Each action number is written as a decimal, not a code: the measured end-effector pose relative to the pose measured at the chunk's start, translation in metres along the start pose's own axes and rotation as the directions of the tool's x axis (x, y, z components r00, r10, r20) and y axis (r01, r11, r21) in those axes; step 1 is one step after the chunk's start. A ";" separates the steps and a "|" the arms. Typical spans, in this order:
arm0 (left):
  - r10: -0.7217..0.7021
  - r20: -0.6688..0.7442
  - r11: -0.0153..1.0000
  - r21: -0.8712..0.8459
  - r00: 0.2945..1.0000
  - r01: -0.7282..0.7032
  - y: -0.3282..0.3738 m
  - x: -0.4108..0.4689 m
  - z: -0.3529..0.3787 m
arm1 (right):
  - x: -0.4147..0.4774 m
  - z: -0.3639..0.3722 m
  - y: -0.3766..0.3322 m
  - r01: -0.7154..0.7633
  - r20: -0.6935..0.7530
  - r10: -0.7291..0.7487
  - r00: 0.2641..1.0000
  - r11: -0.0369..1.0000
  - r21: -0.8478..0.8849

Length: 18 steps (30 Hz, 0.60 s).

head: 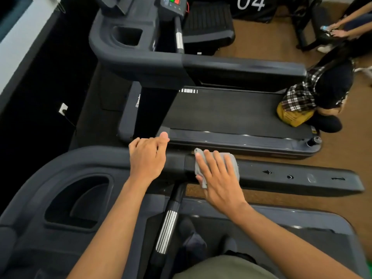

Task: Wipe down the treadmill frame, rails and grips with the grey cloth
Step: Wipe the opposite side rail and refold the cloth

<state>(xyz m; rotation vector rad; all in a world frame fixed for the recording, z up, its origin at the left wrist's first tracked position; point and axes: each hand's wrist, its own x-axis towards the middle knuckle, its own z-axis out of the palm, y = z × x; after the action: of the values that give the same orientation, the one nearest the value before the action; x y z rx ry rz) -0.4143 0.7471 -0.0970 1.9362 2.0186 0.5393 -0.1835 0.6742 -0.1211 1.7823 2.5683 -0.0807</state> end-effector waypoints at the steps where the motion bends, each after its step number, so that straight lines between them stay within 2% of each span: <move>1: -0.004 -0.002 1.000 -0.026 1.000 0.004 0.001 -0.001 0.000 | -0.007 0.000 0.010 -0.011 -0.004 0.011 1.000 1.000 -0.001; 4: -0.064 -0.040 0.992 -0.116 0.997 0.059 -0.005 -0.004 -0.011 | -0.019 -0.002 0.024 -0.047 -0.012 0.047 0.999 0.999 -0.014; 7: -0.180 -0.079 0.966 -0.202 0.980 0.161 -0.017 -0.009 -0.024 | -0.011 -0.002 0.011 -0.127 -0.021 0.128 0.992 0.991 0.037; 10: -0.261 -0.099 0.952 -0.193 0.960 0.239 -0.022 -0.014 -0.028 | 0.013 -0.006 -0.017 -0.151 -0.052 0.159 0.986 0.980 0.127; 14: -0.165 -0.064 0.982 -0.105 0.984 0.157 0.000 -0.016 -0.010 | 0.043 -0.012 -0.049 -0.022 -0.060 0.031 0.998 0.989 0.149; 18: -0.043 -0.001 0.999 0.015 0.999 0.043 0.038 -0.021 0.015 | 0.036 -0.006 -0.027 0.043 -0.060 -0.034 0.998 0.989 0.144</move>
<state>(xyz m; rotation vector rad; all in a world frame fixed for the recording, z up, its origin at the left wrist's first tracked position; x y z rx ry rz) -0.3726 0.7278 -0.0941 1.8963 2.0661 0.5156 -0.2208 0.6989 -0.1152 1.8062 2.7022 -0.2267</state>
